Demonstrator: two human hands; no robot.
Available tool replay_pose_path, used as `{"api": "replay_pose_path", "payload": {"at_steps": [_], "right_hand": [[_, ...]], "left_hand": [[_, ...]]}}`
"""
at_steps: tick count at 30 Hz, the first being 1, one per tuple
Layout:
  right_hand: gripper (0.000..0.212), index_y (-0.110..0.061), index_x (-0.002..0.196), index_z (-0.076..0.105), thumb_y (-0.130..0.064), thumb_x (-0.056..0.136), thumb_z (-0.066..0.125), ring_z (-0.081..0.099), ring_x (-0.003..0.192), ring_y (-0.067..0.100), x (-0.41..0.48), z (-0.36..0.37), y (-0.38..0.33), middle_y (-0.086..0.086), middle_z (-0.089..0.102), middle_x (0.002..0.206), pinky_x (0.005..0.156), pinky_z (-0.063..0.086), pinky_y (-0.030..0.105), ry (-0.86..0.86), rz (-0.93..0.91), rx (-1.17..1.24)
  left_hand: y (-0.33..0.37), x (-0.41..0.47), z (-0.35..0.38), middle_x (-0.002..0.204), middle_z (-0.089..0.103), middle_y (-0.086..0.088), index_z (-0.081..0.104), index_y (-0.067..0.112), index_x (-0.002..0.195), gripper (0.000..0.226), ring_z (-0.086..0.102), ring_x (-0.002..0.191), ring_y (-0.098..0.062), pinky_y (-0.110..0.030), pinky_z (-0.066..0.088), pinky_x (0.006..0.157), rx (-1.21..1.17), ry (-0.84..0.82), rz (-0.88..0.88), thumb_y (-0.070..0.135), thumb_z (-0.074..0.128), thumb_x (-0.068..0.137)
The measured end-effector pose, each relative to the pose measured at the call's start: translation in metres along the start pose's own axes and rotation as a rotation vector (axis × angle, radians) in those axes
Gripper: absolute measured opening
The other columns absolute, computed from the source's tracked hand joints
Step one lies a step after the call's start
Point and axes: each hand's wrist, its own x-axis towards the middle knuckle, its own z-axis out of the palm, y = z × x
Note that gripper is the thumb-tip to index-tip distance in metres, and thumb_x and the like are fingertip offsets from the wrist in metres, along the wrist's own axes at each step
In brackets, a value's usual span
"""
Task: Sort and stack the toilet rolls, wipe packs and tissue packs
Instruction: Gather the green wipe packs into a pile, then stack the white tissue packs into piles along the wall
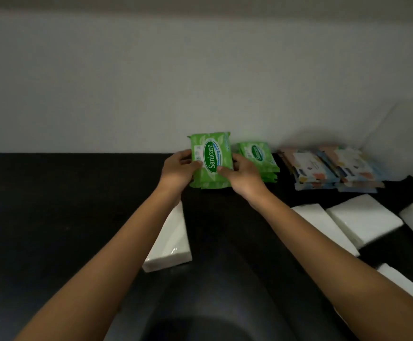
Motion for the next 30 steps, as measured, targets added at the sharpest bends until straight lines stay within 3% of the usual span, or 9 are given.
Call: {"api": "replay_pose_path", "payload": {"at_steps": [3,6,9,13,16,19,25,30], "right_hand": [[0.034,-0.007,0.125,0.054,-0.015,0.092,0.054,0.062,0.102,0.025,0.032,0.002,0.004,0.012,0.064,0.119,0.083,0.049,0.03,0.012,-0.012,-0.086],[0.034,-0.007,0.126,0.054,-0.012,0.092,0.053,0.058,0.09,0.017,0.06,0.008,0.017,0.011,0.065,0.115,0.063,0.042,0.022,0.038,0.001,-0.122],[0.034,-0.007,0.125,0.054,-0.01,0.092,0.052,0.06,0.099,0.024,0.083,0.018,0.034,0.013,0.064,0.116,0.076,0.043,0.023,0.041,0.072,-0.126],[0.038,-0.007,0.129,0.049,-0.01,0.091,0.05,0.057,0.11,0.031,0.102,0.033,0.057,0.017,0.058,0.121,0.093,0.048,0.036,0.079,0.136,-0.17],[0.046,-0.005,0.141,0.034,-0.012,0.097,0.041,0.043,0.123,0.031,0.098,0.039,0.069,0.018,0.046,0.13,0.103,0.037,0.037,0.108,0.117,-0.305],[0.045,-0.006,0.144,0.028,-0.012,0.1,0.033,0.037,0.125,0.03,0.09,0.042,0.077,0.019,0.041,0.133,0.104,0.029,0.034,0.117,0.07,-0.396],[0.046,-0.005,0.145,0.026,-0.01,0.1,0.031,0.039,0.122,0.031,0.087,0.044,0.08,0.02,0.04,0.13,0.099,0.031,0.031,0.118,0.029,-0.414],[0.044,-0.004,0.143,0.028,-0.013,0.1,0.031,0.037,0.124,0.028,0.078,0.04,0.073,0.018,0.04,0.132,0.102,0.029,0.029,0.127,-0.002,-0.41]], "left_hand": [[-0.001,0.04,0.01,0.119,0.064,-0.016,0.056,0.004,0.124,0.038,0.064,0.1,-0.026,-0.032,0.052,0.08,0.028,-0.038,-0.031,0.0,0.058,0.086],[-0.009,0.074,0.016,0.119,0.062,-0.021,0.054,-0.002,0.125,0.041,0.06,0.094,-0.025,-0.034,0.051,0.081,0.012,-0.065,-0.109,-0.005,0.058,0.084],[-0.023,0.098,0.02,0.121,0.062,-0.022,0.055,-0.002,0.125,0.041,0.062,0.097,-0.028,-0.036,0.051,0.087,0.056,-0.102,-0.167,-0.007,0.057,0.084],[-0.041,0.114,0.027,0.119,0.063,-0.02,0.055,-0.001,0.125,0.041,0.062,0.098,-0.027,-0.036,0.053,0.081,0.088,-0.116,-0.22,-0.007,0.057,0.085],[-0.053,0.12,0.031,0.117,0.065,-0.021,0.057,0.0,0.124,0.041,0.063,0.106,-0.033,-0.043,0.051,0.094,0.125,-0.129,-0.245,-0.002,0.061,0.083],[-0.058,0.121,0.03,0.117,0.065,-0.019,0.057,0.0,0.123,0.04,0.064,0.106,-0.033,-0.044,0.05,0.096,0.144,-0.132,-0.24,0.0,0.063,0.083],[-0.058,0.119,0.029,0.115,0.065,-0.019,0.058,0.0,0.123,0.038,0.063,0.096,-0.025,-0.036,0.052,0.091,0.143,-0.149,-0.232,0.001,0.06,0.085],[-0.05,0.105,0.025,0.105,0.066,-0.016,0.056,-0.001,0.124,0.038,0.061,0.085,-0.02,-0.026,0.052,0.077,0.181,-0.157,-0.23,0.008,0.06,0.088]]}}
